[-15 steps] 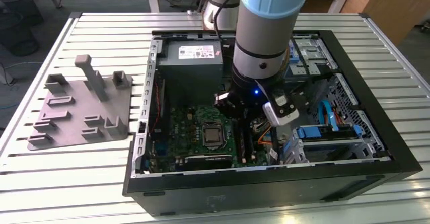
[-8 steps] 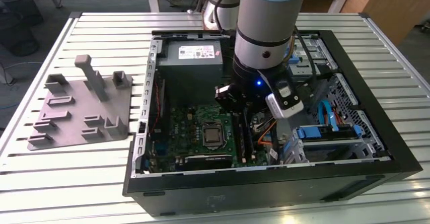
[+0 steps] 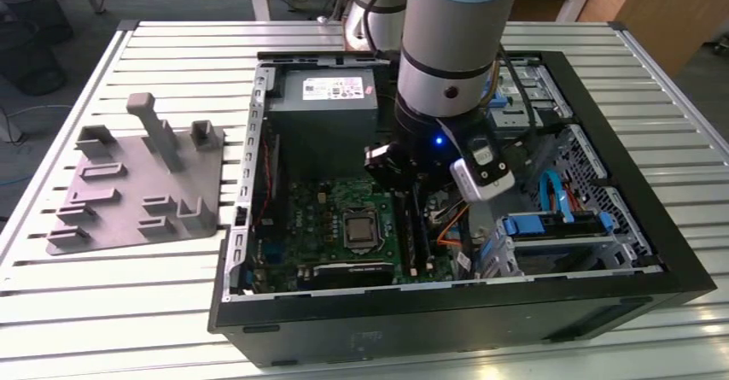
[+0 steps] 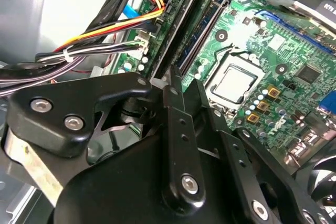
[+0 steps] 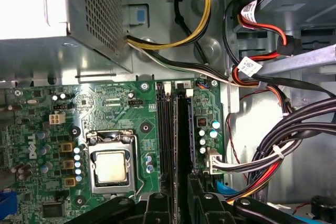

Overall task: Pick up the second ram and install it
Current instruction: 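Insert the second ram into the second slot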

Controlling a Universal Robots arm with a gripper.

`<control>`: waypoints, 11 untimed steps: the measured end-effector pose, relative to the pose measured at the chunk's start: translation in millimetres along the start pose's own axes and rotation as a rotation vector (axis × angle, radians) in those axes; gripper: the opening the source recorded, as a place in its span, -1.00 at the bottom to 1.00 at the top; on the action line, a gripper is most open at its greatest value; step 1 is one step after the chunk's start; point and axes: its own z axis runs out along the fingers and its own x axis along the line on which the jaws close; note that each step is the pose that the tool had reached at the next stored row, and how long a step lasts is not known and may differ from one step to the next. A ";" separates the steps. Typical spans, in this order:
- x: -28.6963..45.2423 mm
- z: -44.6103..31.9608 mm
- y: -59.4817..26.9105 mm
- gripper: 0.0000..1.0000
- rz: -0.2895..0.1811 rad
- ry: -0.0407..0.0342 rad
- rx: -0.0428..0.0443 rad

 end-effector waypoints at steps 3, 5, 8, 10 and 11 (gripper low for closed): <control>-0.5 5.0 0.1 -0.46 0.011 0.0002 0.0001; -0.8 8.6 0.2 -0.46 0.019 0.0004 0.0002; -0.8 13.6 0.4 -0.46 0.022 0.0005 0.0006; -0.8 17.2 0.5 -0.46 0.022 0.0005 0.0004; -0.7 19.0 0.5 -0.46 0.023 0.0004 0.0004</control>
